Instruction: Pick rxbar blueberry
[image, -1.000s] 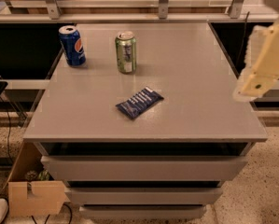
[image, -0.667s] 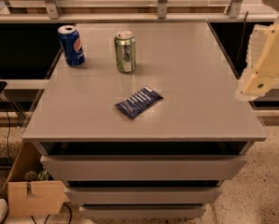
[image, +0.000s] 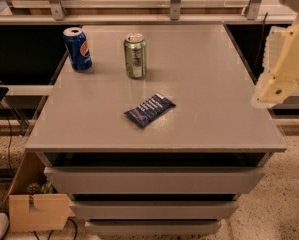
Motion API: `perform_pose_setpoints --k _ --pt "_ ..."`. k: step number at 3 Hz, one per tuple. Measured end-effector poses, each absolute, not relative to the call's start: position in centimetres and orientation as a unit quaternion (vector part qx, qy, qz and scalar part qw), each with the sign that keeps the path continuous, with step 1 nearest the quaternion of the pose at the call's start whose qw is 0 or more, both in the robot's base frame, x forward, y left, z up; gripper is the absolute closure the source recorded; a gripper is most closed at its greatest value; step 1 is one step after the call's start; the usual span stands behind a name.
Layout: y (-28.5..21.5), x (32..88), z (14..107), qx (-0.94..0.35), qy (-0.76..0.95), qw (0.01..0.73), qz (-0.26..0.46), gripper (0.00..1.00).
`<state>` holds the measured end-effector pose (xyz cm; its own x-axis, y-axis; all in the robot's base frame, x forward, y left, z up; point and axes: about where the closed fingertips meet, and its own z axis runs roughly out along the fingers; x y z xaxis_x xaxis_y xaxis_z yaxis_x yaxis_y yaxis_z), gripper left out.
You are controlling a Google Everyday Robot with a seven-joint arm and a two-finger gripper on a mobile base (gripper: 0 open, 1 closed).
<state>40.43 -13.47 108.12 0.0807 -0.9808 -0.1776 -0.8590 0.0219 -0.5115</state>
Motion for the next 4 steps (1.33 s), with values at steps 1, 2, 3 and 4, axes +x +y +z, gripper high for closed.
perform_pose_setpoints --k 1,2,3,4 --pt "-11.6 40.7 108.2 -0.728 0.623 0.262 -0.112 0.00" --pt "-6.4 42.9 105.7 -0.809 0.525 0.252 -0.083 0.00" --pt "-3.6 44.8 103.3 -0.842 0.480 0.238 -0.061 0.00" --pt "-3.6 44.8 103.4 -0.842 0.480 0.238 -0.061 0.00"
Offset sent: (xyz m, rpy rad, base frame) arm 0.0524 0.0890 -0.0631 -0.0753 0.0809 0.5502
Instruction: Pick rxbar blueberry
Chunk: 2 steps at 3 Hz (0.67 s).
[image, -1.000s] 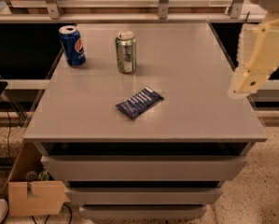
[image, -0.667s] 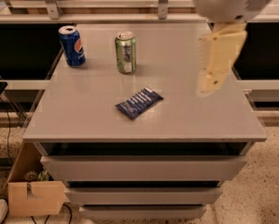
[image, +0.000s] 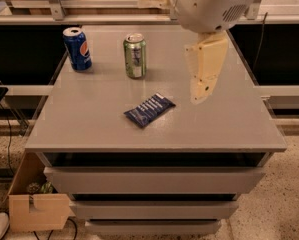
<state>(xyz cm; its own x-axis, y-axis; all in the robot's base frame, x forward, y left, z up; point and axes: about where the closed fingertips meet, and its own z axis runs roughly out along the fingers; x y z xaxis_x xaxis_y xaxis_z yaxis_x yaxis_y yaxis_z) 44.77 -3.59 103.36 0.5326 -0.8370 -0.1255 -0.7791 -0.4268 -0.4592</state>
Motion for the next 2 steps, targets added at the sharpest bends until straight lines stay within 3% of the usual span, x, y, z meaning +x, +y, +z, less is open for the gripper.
perform_pose_setpoints --k 2 --pt "-1.3 46.0 103.0 -0.878 0.415 0.232 -0.052 0.00"
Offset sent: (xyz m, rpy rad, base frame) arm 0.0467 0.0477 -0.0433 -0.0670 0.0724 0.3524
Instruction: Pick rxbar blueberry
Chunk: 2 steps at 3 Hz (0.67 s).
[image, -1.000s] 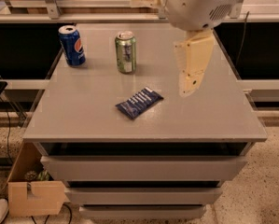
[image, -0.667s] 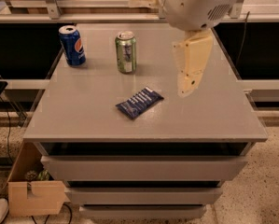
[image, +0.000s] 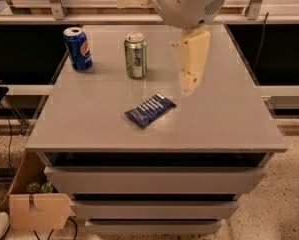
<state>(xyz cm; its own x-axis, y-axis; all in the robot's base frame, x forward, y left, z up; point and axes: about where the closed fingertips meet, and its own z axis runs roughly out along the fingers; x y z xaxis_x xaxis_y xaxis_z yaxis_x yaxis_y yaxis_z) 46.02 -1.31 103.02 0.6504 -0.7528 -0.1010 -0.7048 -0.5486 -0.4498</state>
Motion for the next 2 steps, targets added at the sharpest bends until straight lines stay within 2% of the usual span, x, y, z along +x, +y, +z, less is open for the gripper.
perform_pose_setpoints --k 2 --pt "0.1 47.2 100.7 -0.900 0.379 0.213 -0.027 0.00"
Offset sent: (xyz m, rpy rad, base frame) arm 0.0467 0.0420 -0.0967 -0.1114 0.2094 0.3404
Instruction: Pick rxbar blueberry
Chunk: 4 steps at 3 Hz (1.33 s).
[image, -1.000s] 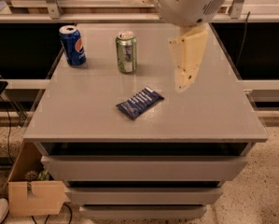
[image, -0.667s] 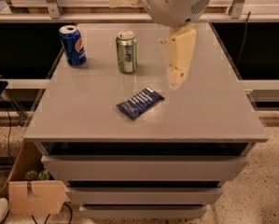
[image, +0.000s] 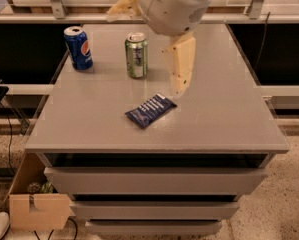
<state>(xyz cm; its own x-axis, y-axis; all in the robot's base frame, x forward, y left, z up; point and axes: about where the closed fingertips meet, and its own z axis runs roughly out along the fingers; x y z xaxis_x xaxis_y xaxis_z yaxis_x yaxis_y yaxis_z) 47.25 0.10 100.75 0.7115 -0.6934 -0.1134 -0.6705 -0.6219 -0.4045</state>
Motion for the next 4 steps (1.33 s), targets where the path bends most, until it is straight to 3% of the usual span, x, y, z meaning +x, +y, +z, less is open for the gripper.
perform_pose_setpoints --k 4 --pt "1.3 50.0 93.0 -0.932 0.338 0.125 -0.033 0.00"
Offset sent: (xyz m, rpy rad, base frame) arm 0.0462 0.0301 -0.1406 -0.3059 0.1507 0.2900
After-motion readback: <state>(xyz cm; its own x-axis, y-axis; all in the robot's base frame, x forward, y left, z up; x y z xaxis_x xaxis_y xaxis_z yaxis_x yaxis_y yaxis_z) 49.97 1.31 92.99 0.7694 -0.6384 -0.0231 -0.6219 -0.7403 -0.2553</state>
